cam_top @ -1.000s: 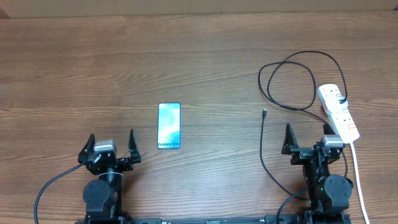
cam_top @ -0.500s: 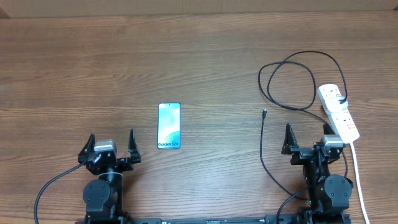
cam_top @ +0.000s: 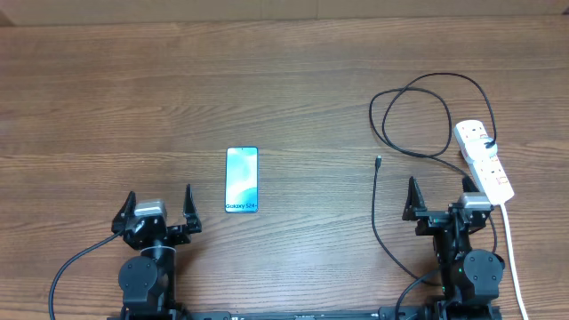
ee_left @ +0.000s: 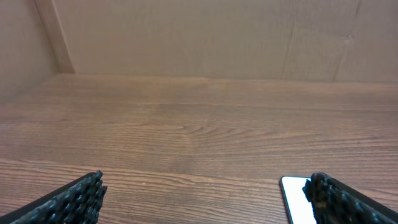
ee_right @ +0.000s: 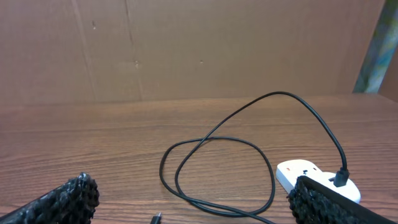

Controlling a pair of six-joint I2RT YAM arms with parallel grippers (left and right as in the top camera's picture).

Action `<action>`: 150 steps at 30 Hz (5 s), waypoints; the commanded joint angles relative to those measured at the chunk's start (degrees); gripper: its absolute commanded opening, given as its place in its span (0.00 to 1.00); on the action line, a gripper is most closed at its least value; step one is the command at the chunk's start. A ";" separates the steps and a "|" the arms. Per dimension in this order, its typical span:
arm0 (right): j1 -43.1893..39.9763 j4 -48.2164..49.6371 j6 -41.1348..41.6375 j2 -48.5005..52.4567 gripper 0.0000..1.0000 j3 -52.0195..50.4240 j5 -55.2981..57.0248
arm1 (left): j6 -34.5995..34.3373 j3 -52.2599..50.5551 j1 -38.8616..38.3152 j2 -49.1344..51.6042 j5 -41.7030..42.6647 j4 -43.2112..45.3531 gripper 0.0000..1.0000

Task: Plug charger to phone and switch on socket

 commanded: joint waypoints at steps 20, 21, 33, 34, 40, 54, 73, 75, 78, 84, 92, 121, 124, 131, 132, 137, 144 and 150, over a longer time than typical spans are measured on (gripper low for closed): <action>0.44 0.07 -0.26 -0.68 1.00 -0.55 0.07 | -8.76 -0.20 0.24 -0.33 15.50 0.02 1.00; 0.44 0.07 -0.26 -0.68 1.00 -0.55 0.07 | -9.84 -0.09 0.24 -0.22 15.96 -0.26 1.00; 0.44 0.07 -0.26 -0.68 1.00 -0.55 0.07 | -11.41 11.26 0.24 1.79 17.18 -13.60 0.99; 0.44 0.07 -0.26 -0.68 1.00 -0.55 0.07 | -11.43 12.07 0.24 2.32 17.20 -13.94 1.00; 0.44 0.07 -0.24 -0.68 1.00 -0.55 0.07 | -11.41 18.84 0.24 8.90 17.20 -17.97 1.00; 0.44 0.07 -0.26 -0.68 1.00 -0.55 0.07 | -11.21 41.86 0.22 38.34 20.20 -33.03 1.00; 0.44 0.07 -0.26 -0.68 1.00 -0.55 0.07 | -18.78 57.61 -20.41 69.96 3.43 -46.49 1.00; 0.44 0.07 -0.26 -0.68 1.00 -0.55 0.07 | -18.93 57.61 -22.23 72.41 2.12 -46.03 0.99; 0.44 0.07 -0.26 -0.68 1.00 -0.55 0.07 | -18.93 57.61 -23.12 76.08 2.19 -43.54 1.00; 0.44 0.07 -0.26 -0.68 1.00 -0.55 0.07 | -18.95 57.61 -23.12 83.32 2.23 -38.80 0.99; 0.44 0.07 -0.26 -0.68 1.00 -0.55 0.07 | -19.19 57.61 -23.12 91.49 4.33 -35.17 1.00; 0.44 0.07 -0.26 -0.68 1.00 -0.55 0.07 | -21.99 57.55 -22.95 102.20 1.53 -27.82 0.99; 0.44 0.07 -0.26 -0.68 1.00 -0.55 0.07 | -25.03 57.55 -22.91 103.86 -0.31 -27.87 0.99; 0.44 0.07 -0.26 -0.68 1.00 -0.55 0.07 | -26.71 57.55 -22.91 106.81 0.52 -26.47 0.99; 0.44 0.07 -0.26 -0.68 1.00 -0.55 0.07 | -27.19 57.55 -22.91 107.21 0.61 -26.47 1.00; 0.44 0.07 -0.24 -0.68 1.00 -0.55 0.07 | -27.71 57.55 -22.91 108.83 3.56 -26.97 1.00; 0.44 0.07 -0.26 -0.68 1.00 -0.55 0.07 | -26.45 57.55 -22.91 109.24 4.04 -29.18 0.93; 0.44 0.07 -0.26 -0.68 1.00 -0.55 0.07 | -24.65 57.55 -22.91 109.24 4.04 -30.62 0.77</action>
